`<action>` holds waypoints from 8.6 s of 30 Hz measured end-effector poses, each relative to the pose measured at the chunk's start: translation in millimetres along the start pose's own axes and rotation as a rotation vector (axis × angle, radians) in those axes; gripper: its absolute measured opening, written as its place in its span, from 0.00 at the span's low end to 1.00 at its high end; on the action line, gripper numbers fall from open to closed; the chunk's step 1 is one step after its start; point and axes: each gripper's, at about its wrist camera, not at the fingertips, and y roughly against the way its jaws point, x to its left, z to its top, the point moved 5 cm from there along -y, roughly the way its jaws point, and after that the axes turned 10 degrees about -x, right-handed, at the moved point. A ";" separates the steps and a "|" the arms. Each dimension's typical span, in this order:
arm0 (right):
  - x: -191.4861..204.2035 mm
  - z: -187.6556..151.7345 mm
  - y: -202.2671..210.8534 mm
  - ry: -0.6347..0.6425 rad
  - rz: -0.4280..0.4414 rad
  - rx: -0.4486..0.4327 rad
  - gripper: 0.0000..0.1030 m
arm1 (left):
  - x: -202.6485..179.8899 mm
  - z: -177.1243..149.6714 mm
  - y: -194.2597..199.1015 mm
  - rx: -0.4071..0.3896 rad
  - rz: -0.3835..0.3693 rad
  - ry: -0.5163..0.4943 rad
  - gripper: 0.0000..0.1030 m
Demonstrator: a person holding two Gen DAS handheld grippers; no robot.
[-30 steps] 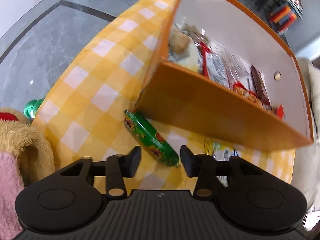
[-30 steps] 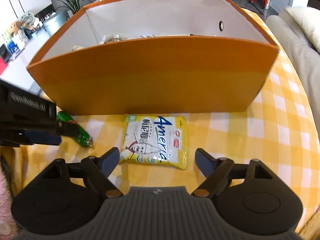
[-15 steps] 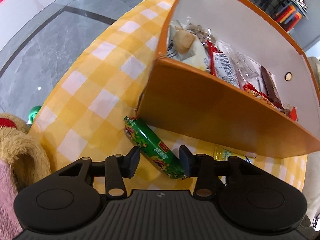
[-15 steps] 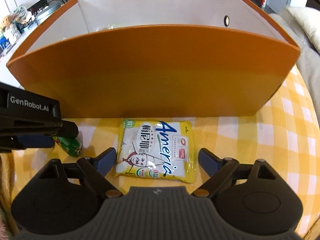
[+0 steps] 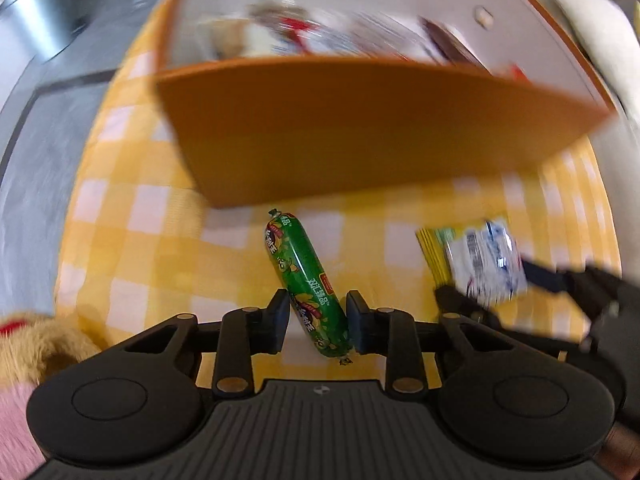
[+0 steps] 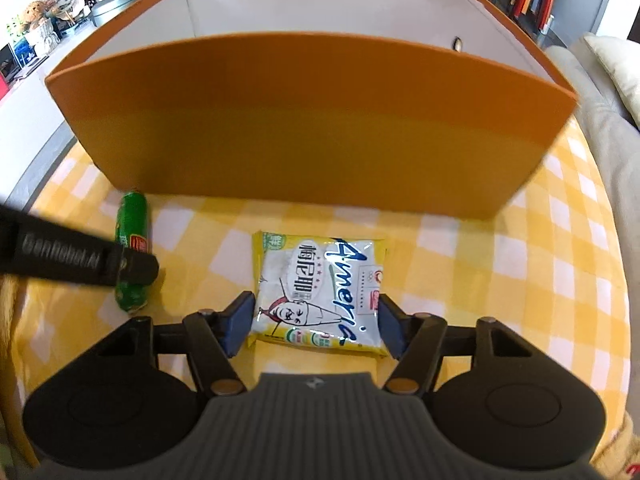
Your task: Organize snacks
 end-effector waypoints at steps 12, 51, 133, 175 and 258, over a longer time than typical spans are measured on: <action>-14.6 -22.0 19.8 0.010 0.000 -0.031 0.78 | -12.4 -4.3 -5.5 -0.046 0.047 0.048 0.50; -25.4 11.3 87.2 -0.091 0.010 -0.210 0.53 | -54.1 13.4 75.1 -0.278 -0.046 -0.061 0.24; -76.9 205.8 76.8 -0.106 0.056 -0.291 0.91 | -26.1 173.1 112.0 -0.552 0.161 -0.250 0.83; -35.4 65.8 185.7 -0.099 -0.044 -0.480 0.96 | -34.5 35.7 159.5 -0.696 0.276 -0.209 0.92; -13.8 64.0 181.7 -0.032 -0.019 -0.481 0.96 | -39.8 34.6 144.6 -0.598 0.240 -0.143 0.92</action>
